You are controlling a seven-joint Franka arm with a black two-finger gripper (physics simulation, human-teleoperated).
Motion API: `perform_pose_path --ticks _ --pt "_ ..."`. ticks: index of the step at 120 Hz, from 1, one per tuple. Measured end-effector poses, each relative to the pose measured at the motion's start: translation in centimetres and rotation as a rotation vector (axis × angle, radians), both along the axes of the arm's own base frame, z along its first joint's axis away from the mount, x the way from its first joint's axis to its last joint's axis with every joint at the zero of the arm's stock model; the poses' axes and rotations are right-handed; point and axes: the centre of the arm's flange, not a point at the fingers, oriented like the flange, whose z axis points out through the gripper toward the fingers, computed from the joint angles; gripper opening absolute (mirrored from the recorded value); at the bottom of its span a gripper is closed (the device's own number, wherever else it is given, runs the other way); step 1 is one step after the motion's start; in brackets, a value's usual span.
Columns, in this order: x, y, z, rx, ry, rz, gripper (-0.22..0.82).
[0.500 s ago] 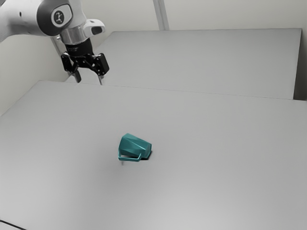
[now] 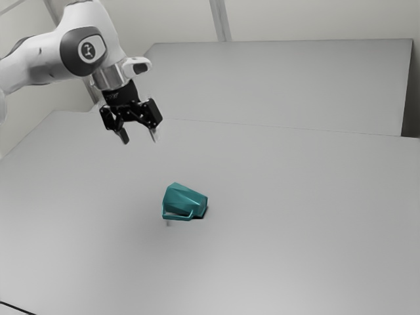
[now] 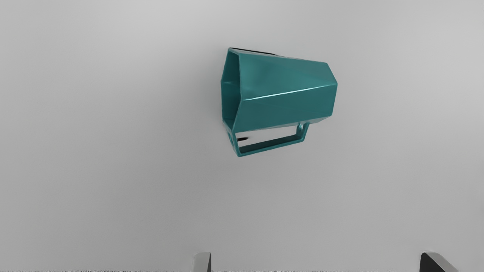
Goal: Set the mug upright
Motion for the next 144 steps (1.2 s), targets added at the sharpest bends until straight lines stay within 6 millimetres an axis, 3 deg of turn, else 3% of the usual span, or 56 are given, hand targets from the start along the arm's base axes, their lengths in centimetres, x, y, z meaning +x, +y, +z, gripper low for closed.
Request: perform_pose_path --ticks 25,43,50,87,122,144 --pt "0.2 1.7 -7.3 -0.206 0.088 0.028 0.6" --pt "0.4 8.0 -12.2 -0.329 0.043 0.062 0.6" --pt "0.5 9.2 -13.7 -0.367 0.009 0.047 0.6" --pt "1.7 11.0 -19.8 -0.54 -0.164 -0.098 0.6" --pt "1.4 10.3 -23.4 -0.659 -0.248 -0.207 0.6" --pt "1.1 9.2 -24.5 -0.744 -0.266 -0.253 0.6"
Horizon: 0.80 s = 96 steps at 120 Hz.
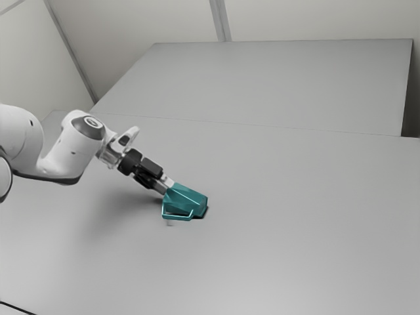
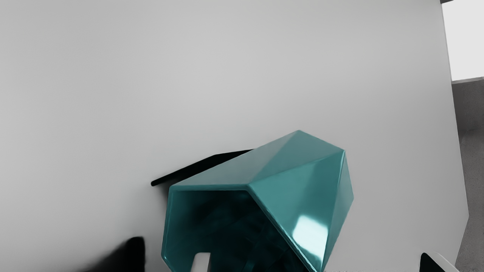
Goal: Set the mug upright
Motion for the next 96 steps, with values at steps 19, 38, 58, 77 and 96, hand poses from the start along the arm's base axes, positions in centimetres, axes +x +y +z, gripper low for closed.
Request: perform_pose_path --ticks 19,38,58,77,96 --pt "-0.3 -1.1 -1.0 -0.063 -0.009 -0.038 0.56" --pt "-0.4 -1.8 -1.5 -0.099 -0.026 -0.068 0.33" --pt "-0.5 -2.0 -1.4 -0.113 -0.051 -0.09 0.07" --pt "-0.4 -2.5 -1.1 -0.125 -0.075 -0.112 -0.08" --pt "-0.3 -3.1 -0.7 -0.131 -0.099 -0.132 -0.14"
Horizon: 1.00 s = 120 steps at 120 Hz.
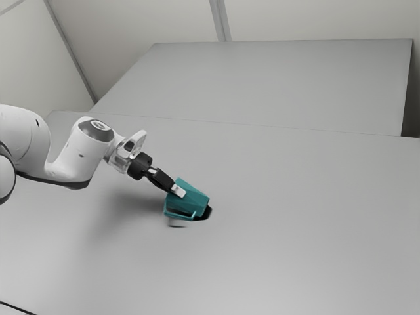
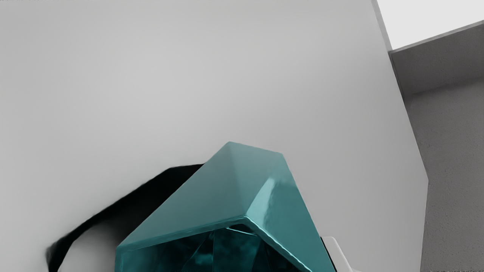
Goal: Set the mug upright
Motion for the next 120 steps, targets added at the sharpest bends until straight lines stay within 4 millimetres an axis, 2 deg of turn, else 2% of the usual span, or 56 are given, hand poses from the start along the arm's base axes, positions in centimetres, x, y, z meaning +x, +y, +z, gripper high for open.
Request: perform_pose_path --ticks 14,32,45,58,89,120 --pt "0.0 -0.1 0.4 0.003 -0.018 -0.008 -0.15" --pt "-0.3 -2.0 3.3 0.069 -0.096 -0.051 -0.16" --pt "-0.3 -3.0 5.4 0.204 -0.163 -0.113 -0.17" --pt "0.0 -4.3 6.7 0.401 -0.221 -0.216 -0.17" --pt "-0.2 -6.3 7.6 0.784 -0.317 -0.343 -0.17" --pt "-0.8 -7.5 7.1 0.927 -0.31 -0.28 -0.17"
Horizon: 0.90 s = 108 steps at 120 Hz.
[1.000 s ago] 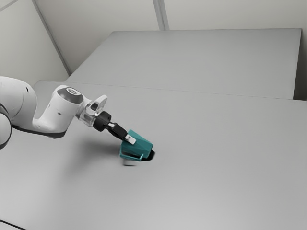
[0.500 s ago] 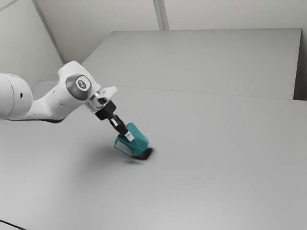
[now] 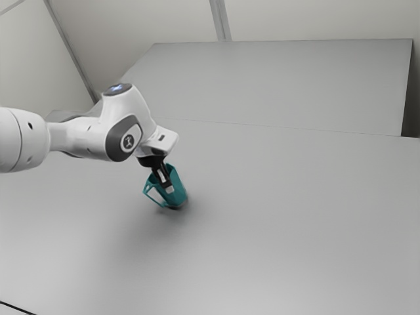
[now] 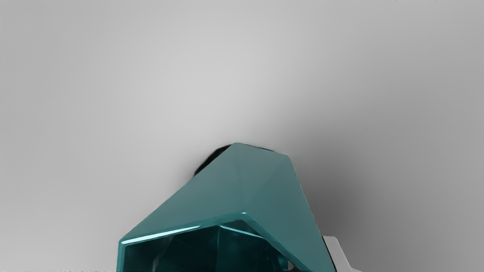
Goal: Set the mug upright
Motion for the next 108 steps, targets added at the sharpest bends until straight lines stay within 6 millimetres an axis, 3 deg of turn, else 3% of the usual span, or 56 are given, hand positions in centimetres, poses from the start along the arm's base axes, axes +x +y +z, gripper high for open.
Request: perform_pose_path --ticks 24,61,93,108 --pt "-1.7 -1.0 0.8 0.03 -0.032 0.079 -0.17" --pt "-3.5 -2.7 0.0 0.037 -0.016 0.169 -0.17" --pt "-3.7 -2.3 -1.1 0.033 0.006 0.251 -0.17" --pt "-3.8 -2.2 -1.1 0.03 0.009 0.273 0.1"
